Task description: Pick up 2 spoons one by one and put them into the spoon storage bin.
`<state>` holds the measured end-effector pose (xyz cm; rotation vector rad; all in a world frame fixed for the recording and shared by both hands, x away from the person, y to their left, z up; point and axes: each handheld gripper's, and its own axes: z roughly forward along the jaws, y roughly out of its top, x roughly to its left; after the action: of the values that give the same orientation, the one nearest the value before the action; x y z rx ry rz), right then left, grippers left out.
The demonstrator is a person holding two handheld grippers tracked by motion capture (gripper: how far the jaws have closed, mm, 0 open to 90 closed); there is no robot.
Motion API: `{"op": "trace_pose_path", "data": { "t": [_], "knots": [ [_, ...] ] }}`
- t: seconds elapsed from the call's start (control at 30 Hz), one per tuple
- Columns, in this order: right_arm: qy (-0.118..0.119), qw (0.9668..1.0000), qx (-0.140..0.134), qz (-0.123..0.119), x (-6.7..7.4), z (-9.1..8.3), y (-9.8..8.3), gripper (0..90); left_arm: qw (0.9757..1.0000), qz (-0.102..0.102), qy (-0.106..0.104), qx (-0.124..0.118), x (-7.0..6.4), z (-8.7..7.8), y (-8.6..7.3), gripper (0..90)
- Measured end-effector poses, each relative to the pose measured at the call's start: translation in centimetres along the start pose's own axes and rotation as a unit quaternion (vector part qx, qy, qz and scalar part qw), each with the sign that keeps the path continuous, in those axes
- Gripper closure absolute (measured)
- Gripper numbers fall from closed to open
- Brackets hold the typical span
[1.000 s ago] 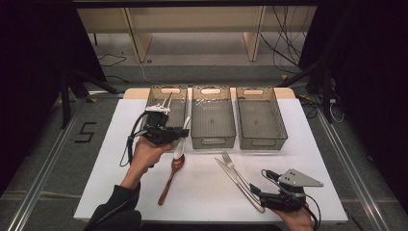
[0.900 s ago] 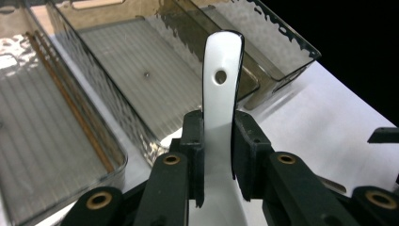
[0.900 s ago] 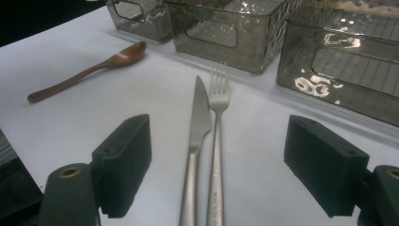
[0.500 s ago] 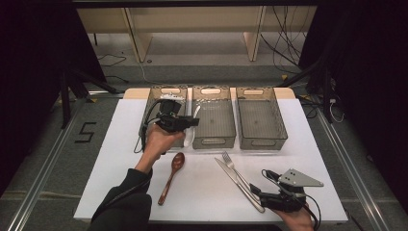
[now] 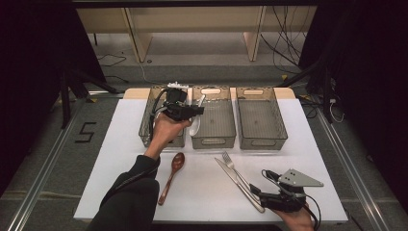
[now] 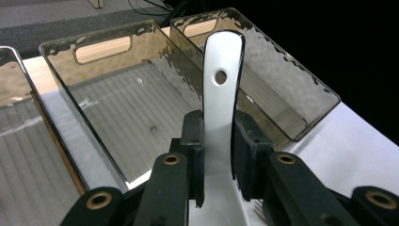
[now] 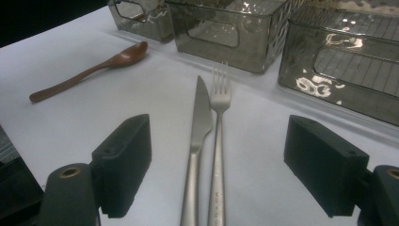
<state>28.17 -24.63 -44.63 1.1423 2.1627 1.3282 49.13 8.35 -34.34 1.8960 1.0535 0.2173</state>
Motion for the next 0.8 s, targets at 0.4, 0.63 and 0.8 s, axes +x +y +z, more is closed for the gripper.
{"op": "trace_pose_path", "data": {
  "t": [0.4, 0.63, 0.8],
  "knots": [
    [0.001, 1.0, -0.001, -0.002, 0.0, 0.0, 0.0, 24.5, 0.9999, -0.005, 0.013, 0.002, 0.4, 1.9, 0.7, 75.4],
    [0.001, 1.0, 0.0, -0.003, 0.0, 0.0, 0.0, 24.5, 0.9997, -0.009, 0.022, -0.001, 0.8, 3.0, 0.4, 75.3],
    [0.002, 1.0, -0.001, -0.001, 0.0, 0.0, 0.0, 24.5, 0.9997, -0.004, 0.026, 0.0, 0.5, 3.5, 0.3, 75.3]
  ]
}}
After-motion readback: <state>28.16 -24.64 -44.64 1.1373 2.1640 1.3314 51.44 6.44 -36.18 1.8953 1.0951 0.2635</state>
